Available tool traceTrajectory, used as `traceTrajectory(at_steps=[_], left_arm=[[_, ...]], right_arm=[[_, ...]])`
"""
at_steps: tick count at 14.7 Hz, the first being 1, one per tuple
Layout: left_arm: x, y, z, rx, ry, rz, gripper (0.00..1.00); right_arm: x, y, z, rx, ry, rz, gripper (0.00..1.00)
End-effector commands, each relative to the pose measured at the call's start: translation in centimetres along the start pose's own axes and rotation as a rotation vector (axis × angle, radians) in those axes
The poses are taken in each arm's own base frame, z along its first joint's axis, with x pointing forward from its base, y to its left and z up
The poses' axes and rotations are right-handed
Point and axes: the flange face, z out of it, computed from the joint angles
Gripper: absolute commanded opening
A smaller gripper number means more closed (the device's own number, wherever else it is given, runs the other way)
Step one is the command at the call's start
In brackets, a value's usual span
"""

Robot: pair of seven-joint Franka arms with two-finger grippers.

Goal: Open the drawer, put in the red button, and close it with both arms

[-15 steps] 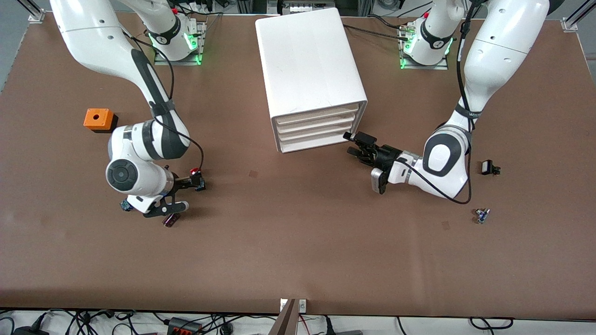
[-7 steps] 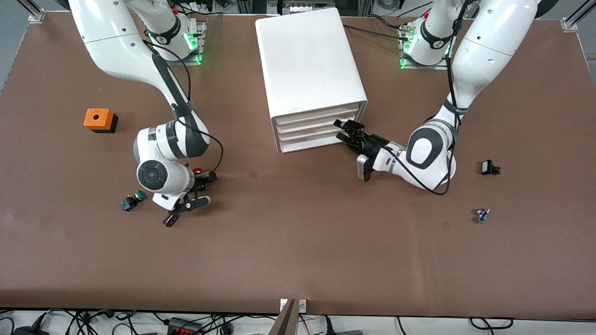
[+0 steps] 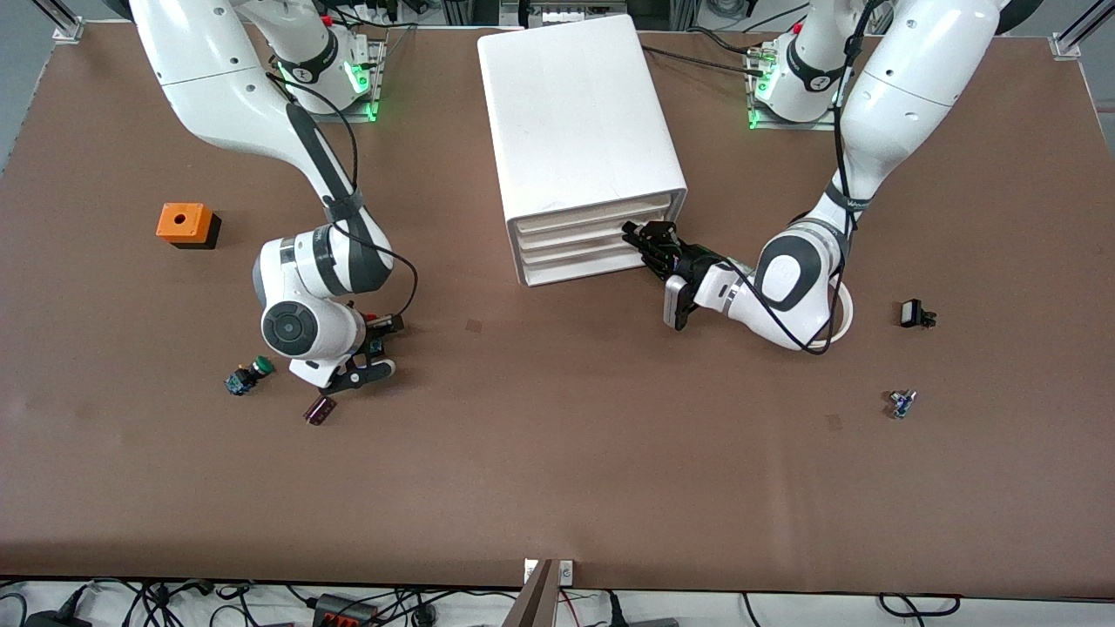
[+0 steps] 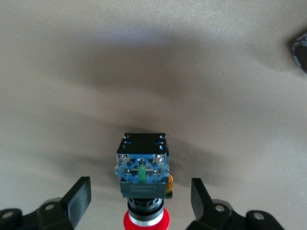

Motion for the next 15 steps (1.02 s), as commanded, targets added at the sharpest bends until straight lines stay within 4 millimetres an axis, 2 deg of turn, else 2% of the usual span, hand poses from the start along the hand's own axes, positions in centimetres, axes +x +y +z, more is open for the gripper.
traceTrajectory(at_steps=[1, 2, 3, 5, 7, 9, 12, 13, 14, 15], left_arm=[[-0.3, 0.2, -0.9, 0.036, 0.020, 0.030, 0.00], [0.2, 0.3, -1.9, 0.059, 0.013, 0.046, 0.00], [0.8, 0.1, -3.9, 0.100, 0.008, 0.068, 0.00], [2.7, 0.3, -7.6, 0.172, 0.005, 0.122, 0.00], [3.0, -0.8, -9.5, 0.185, 0.026, 0.127, 0.01], [3.9, -1.0, -10.3, 0.192, 0.043, 0.144, 0.02], [4.8, -0.4, -11.1, 0.205, 0.053, 0.159, 0.15], [4.9, -0.4, -11.0, 0.206, 0.051, 0.158, 0.39], [4.9, -0.6, -11.2, 0.214, 0.060, 0.168, 0.90], [4.9, -0.7, -11.6, 0.218, 0.067, 0.164, 1.00]], right_arm=[[-0.1, 0.1, -0.2, 0.014, -0.004, -0.015, 0.39], [-0.1, 0.3, -0.4, 0.013, 0.000, -0.013, 0.26], [0.0, 0.3, -0.5, 0.013, 0.002, -0.014, 0.16], [0.0, 0.0, -0.6, 0.010, 0.003, -0.029, 0.01], [0.4, -0.2, -1.9, 0.012, 0.029, -0.032, 0.00], [1.6, -0.5, -5.3, 0.009, 0.093, -0.041, 0.00], [2.9, -2.4, -13.5, -0.003, 0.209, -0.073, 0.00], [3.2, -3.1, -15.8, -0.001, 0.231, -0.079, 0.00], [3.4, -4.0, -18.6, -0.002, 0.267, -0.091, 0.00], [3.5, -5.2, -21.1, -0.004, 0.306, -0.106, 0.00]])
